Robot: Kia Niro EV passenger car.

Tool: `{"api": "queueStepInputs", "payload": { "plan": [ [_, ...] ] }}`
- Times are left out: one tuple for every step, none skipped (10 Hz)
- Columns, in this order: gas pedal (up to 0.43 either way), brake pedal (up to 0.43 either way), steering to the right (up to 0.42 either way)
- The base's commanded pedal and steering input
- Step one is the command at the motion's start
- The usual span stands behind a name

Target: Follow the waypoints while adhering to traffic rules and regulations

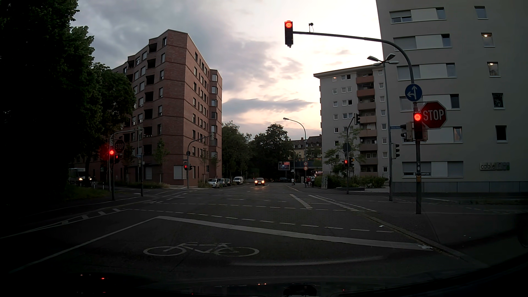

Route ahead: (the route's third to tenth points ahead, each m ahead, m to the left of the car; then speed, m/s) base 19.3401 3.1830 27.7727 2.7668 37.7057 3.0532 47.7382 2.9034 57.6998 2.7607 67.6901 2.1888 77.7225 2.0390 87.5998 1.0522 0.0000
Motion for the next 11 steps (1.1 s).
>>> {"api": "queueStepInputs", "payload": {
  "plan": [
    [0.0, 0.171, -0.016],
    [0.0, 0.171, -0.016],
    [0.0, 0.171, -0.016],
    [0.0, 0.171, -0.016],
    [0.0, 0.171, -0.016],
    [0.0, 0.171, -0.016],
    [0.0, 0.171, -0.016],
    [0.0, 0.171, -0.016],
    [0.0, 0.171, -0.016],
    [0.0, 0.171, -0.016],
    [0.0, 0.165, -0.016]
  ]
}}
